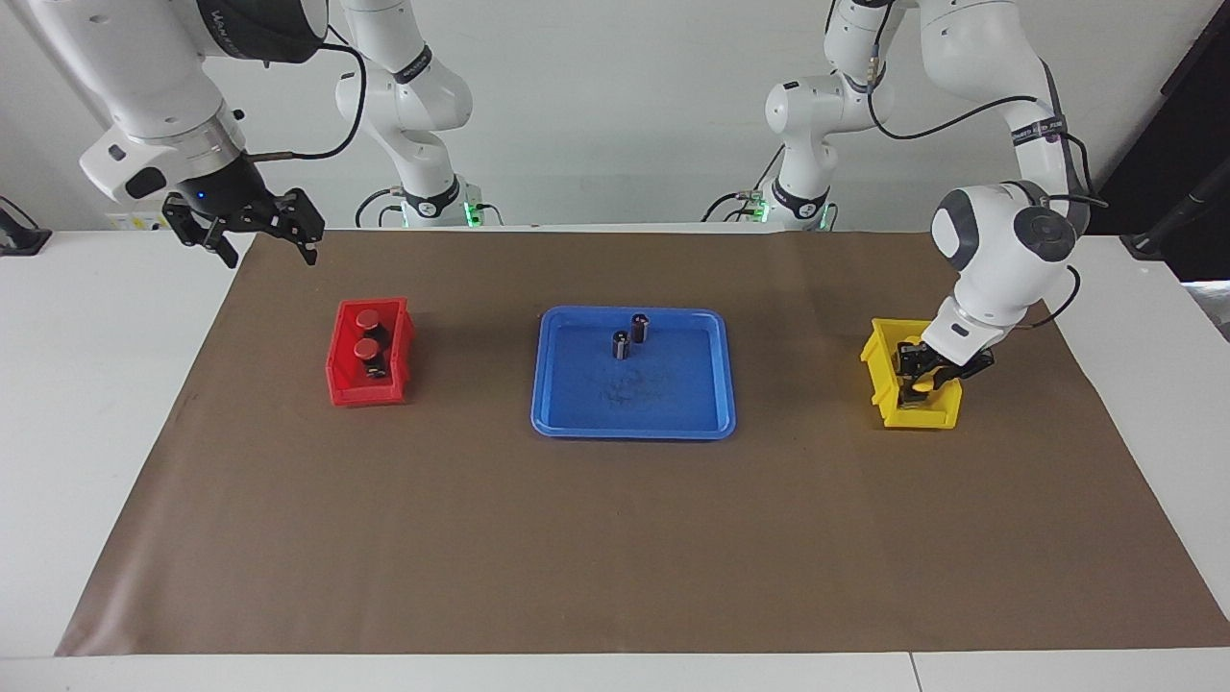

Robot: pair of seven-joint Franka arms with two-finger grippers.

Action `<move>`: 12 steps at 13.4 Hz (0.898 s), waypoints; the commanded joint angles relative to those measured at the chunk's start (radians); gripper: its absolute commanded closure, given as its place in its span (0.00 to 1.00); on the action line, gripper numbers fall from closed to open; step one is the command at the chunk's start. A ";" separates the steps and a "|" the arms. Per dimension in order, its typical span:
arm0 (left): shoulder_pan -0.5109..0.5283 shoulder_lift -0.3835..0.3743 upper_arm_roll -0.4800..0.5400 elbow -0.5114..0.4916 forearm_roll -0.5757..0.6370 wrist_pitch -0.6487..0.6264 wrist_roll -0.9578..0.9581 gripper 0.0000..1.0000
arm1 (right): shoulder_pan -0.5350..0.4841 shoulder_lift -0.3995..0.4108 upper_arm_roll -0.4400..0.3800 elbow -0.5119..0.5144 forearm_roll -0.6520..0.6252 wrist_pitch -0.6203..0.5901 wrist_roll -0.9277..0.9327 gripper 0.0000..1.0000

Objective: Sort red and yellow buttons by color

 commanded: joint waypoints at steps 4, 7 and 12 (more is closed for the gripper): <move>-0.010 0.011 0.014 0.000 -0.028 0.017 0.025 0.46 | -0.004 -0.002 0.005 0.011 -0.004 -0.018 0.014 0.00; -0.010 0.003 0.015 0.012 -0.028 -0.006 0.024 0.46 | -0.004 0.000 0.006 0.013 -0.002 -0.019 0.014 0.00; -0.010 -0.002 0.015 0.141 -0.028 -0.197 0.024 0.36 | -0.004 -0.002 0.006 0.011 -0.002 -0.019 0.014 0.00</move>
